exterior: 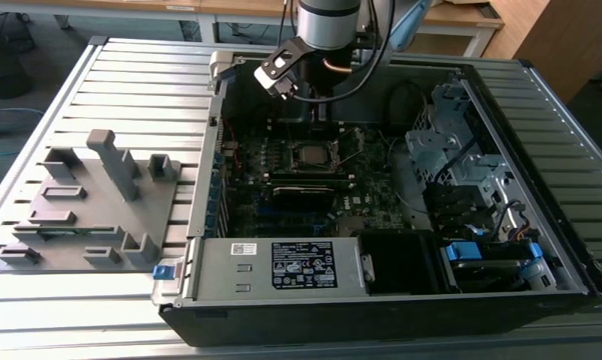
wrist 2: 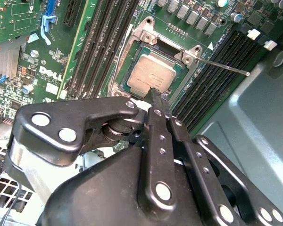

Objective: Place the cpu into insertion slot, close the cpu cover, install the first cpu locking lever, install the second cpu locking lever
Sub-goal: 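Close the cpu cover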

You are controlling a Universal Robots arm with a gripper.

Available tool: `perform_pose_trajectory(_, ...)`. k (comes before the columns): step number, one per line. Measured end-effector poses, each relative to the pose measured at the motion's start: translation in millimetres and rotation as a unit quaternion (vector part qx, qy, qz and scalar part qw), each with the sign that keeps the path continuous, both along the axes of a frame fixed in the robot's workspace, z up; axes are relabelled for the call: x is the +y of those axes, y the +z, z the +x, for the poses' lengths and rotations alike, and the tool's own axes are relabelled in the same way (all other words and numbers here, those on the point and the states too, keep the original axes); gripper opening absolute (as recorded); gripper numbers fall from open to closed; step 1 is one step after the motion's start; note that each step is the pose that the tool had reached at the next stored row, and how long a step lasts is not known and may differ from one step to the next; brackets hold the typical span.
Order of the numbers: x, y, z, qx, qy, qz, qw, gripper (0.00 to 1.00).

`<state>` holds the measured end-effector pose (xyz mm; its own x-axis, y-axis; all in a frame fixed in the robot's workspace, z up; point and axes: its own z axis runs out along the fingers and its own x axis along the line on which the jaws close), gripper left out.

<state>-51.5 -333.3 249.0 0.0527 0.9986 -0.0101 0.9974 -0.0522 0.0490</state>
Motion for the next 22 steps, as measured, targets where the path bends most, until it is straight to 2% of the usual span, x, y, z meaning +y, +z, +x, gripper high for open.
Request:
perform_pose_trajectory(9, 0.0, 4.8, 0.0, 0.0000, 0.000, 0.0001, 1.0000, 0.10)
perform_pose_trajectory(22, 0.0, 6.2, 0.8, 0.0000, 0.000, 0.0000, 1.0000, 0.10)
